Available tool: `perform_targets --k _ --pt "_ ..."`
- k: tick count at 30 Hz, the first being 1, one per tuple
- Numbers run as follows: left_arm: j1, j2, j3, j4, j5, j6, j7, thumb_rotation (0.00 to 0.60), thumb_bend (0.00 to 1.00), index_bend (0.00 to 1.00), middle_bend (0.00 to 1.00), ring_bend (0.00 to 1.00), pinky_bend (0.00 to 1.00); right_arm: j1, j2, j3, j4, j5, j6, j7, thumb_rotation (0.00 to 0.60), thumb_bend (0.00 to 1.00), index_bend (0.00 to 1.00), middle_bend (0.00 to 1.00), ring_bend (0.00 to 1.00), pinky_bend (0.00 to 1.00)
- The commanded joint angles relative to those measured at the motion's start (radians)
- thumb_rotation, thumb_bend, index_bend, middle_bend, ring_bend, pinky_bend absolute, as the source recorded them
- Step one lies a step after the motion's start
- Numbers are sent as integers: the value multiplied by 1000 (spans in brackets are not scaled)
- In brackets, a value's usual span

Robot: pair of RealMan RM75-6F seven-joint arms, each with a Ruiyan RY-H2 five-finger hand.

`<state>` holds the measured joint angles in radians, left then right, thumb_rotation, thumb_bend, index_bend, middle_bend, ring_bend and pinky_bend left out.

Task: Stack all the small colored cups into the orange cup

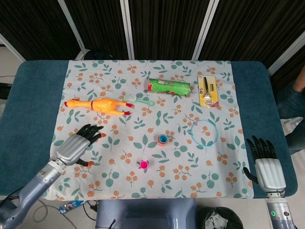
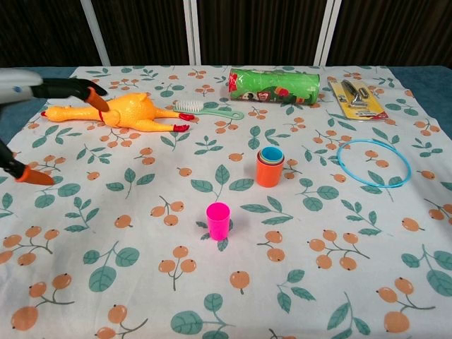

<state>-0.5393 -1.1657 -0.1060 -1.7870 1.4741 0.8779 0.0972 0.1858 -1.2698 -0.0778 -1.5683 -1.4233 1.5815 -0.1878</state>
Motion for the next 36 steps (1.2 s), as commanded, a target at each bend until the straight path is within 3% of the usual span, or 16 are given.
perform_targets --k 1,9,18,26,36 --pt "-113 -55 -28 -24 -94 -141 13 600 72 202 0 0 0 -5 -8 9 5 11 -23 -1 600 336 8 0 0 20" --pt "-196 -167 -50 -1 -167 -169 88 600 72 245 3 0 0 -15 -23 35 10 25 -58 -16 600 336 8 0 0 20" --pt "-294 -252 -47 7 -323 -183 283 600 75 265 3 0 0 -23 -30 49 7 17 -80 -27 600 336 8 0 0 20" --pt "-350 -302 -15 -4 -448 -136 419 600 102 287 4 0 0 -35 -26 66 4 16 -89 -14 600 336 8 0 0 20" --pt "-397 -343 4 3 -530 -97 466 600 177 368 12 0 0 -46 -22 85 5 16 -99 -10 600 336 8 0 0 20"
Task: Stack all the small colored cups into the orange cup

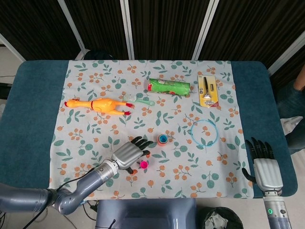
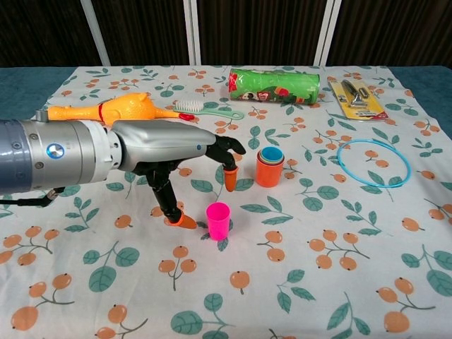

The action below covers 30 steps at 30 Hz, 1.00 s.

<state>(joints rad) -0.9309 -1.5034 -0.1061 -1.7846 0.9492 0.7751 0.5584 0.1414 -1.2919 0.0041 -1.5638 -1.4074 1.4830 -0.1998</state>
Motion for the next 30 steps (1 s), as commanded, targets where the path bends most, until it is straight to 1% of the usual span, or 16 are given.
perform_targets --k 1,7,14,25,30 --pt "-9 -8 7 3 -9 10 8 600 180 370 12 0 0 -3 1 5 1 0 -1 4 600 336 8 0 0 20" --pt "-27 -34 21 19 -31 33 32 600 182 364 12 0 0 -9 4 14 2 -1 -6 10 600 336 8 0 0 20" --pt "-45 -55 33 34 -47 44 40 600 188 387 12 0 0 -15 4 25 1 3 -9 13 600 336 8 0 0 20" --pt "-62 -73 49 49 -55 69 56 600 242 428 18 0 0 -19 4 37 4 7 -25 23 600 336 8 0 0 20" --pt "-67 -81 57 58 -63 76 65 600 248 431 18 0 0 -22 4 43 4 12 -29 22 600 336 8 0 0 20"
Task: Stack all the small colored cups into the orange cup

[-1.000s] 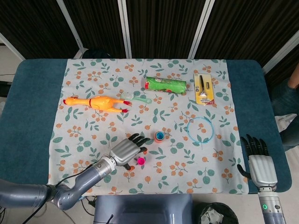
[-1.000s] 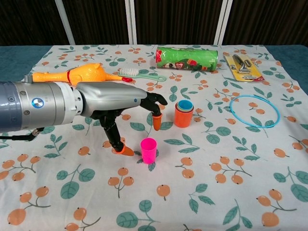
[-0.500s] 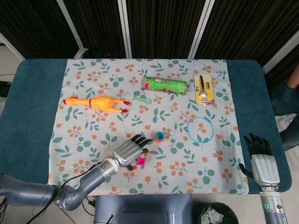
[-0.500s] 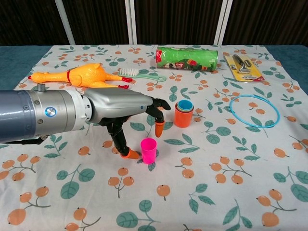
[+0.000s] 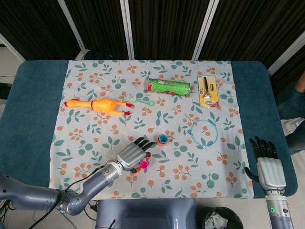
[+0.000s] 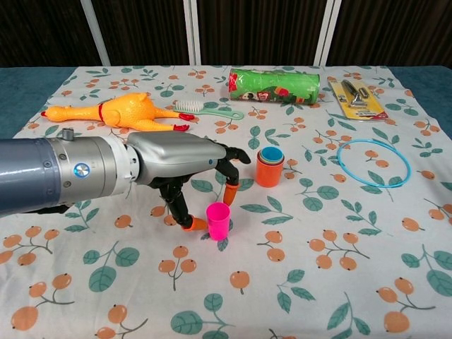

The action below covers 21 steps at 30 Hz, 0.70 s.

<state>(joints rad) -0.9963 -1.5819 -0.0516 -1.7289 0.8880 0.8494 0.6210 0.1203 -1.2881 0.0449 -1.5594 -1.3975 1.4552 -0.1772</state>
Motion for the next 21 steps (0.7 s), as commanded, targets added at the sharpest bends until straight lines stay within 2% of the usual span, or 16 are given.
perform_targets --k 1,21 --pt "-3 -3 3 3 -3 3 4 600 248 432 18 0 0 -1 -1 3 0 3 -2 0 600 336 8 0 0 20" --pt "-23 -11 19 7 -24 14 14 600 286 476 47 0 0 -10 -5 16 -8 9 -10 -20 600 336 8 0 0 20"
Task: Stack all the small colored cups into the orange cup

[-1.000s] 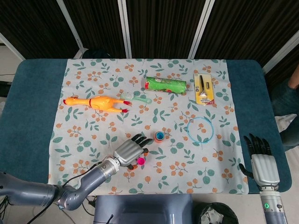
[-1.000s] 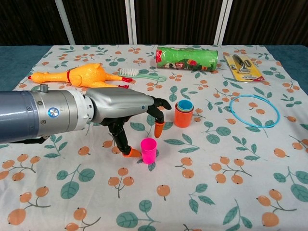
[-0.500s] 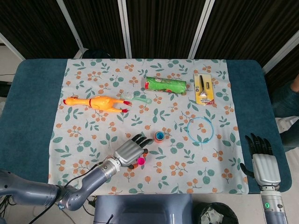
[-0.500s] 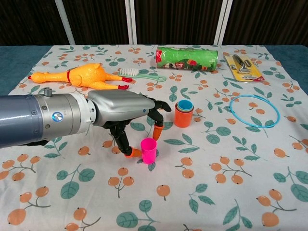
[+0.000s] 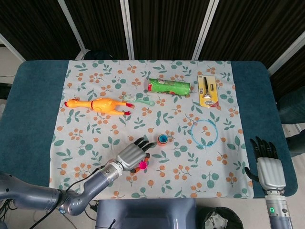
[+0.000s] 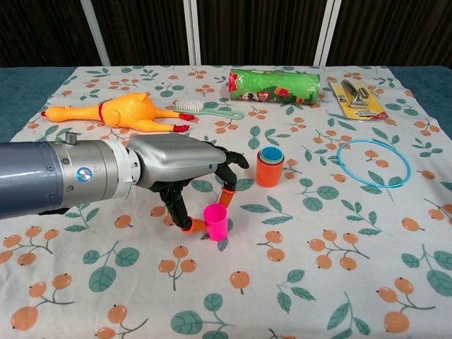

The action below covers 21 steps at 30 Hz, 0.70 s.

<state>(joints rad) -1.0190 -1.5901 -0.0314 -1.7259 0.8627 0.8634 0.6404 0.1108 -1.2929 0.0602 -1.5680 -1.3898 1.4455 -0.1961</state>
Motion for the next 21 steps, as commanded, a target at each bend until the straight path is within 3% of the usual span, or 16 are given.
perform_targets --k 1,21 --pt "-1 -4 -1 5 2 0 -7 600 287 478 48 0 0 -1 0 2 0 1 -1 -1 600 336 8 0 0 20" --pt "10 7 -15 12 46 -1 -82 600 311 495 55 0 0 -8 0 12 -2 3 0 0 600 336 8 0 0 20"
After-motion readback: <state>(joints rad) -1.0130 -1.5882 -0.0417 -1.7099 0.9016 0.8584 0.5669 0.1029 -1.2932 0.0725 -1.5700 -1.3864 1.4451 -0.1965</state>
